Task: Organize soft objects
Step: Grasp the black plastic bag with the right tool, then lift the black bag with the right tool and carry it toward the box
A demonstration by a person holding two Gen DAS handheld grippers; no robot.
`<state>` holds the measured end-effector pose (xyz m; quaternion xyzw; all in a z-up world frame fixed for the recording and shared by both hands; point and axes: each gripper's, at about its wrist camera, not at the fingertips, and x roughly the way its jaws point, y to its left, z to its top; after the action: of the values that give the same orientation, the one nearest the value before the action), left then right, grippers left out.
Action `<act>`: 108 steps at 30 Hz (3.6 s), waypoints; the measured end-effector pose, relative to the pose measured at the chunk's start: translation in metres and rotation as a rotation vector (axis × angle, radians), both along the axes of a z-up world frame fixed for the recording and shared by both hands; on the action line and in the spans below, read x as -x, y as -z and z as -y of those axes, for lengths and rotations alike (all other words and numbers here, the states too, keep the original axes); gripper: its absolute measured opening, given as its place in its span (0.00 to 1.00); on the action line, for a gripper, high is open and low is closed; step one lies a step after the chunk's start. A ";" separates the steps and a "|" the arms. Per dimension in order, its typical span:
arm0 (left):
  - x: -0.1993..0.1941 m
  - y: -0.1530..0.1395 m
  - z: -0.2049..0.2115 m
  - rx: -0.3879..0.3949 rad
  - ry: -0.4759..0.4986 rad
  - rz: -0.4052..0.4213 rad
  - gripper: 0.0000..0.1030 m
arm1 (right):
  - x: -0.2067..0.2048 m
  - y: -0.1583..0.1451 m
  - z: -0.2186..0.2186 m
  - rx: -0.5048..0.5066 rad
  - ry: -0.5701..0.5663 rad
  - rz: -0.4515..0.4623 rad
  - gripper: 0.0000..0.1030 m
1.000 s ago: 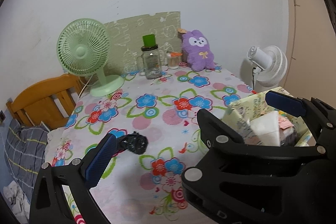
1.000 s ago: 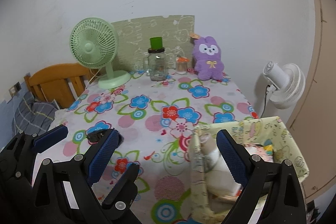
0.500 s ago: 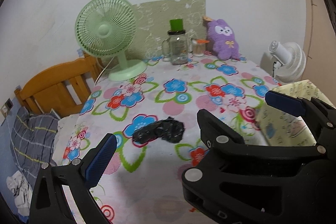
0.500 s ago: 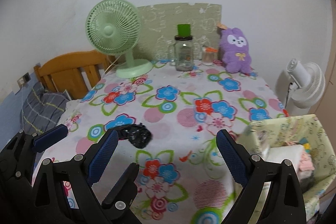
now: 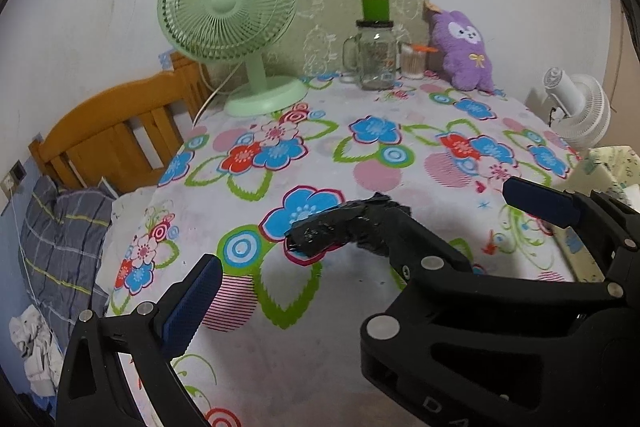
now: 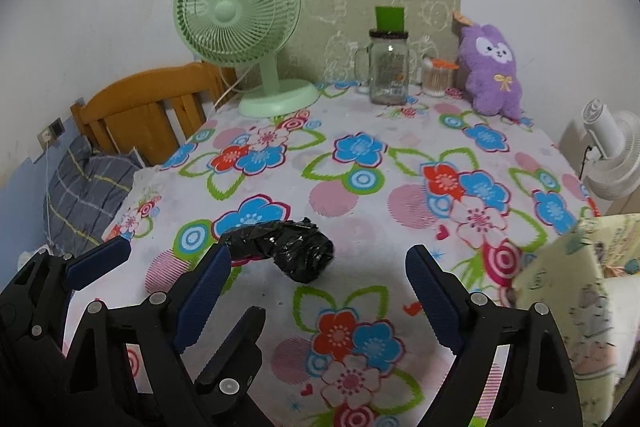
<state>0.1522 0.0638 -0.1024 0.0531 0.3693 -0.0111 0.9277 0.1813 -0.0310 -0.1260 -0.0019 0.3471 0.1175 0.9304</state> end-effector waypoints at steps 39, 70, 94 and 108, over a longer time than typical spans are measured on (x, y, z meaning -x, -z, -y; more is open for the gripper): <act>-0.025 0.036 0.002 -0.018 -0.026 -0.097 0.99 | -0.030 0.040 -0.003 0.043 -0.065 -0.111 0.22; 0.036 -0.022 0.039 0.019 0.033 0.032 0.99 | 0.041 -0.026 0.035 0.031 -0.056 0.016 0.22; 0.077 -0.071 0.086 0.017 0.048 0.134 0.99 | 0.090 -0.080 0.085 0.026 -0.056 0.115 0.22; 0.084 -0.089 0.129 0.028 0.095 0.165 0.99 | 0.103 -0.102 0.129 0.035 0.007 0.143 0.22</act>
<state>0.0678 -0.0654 -0.0134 0.0583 0.2886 -0.0557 0.9540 0.0779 -0.1604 -0.0244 -0.0254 0.2818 0.1078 0.9531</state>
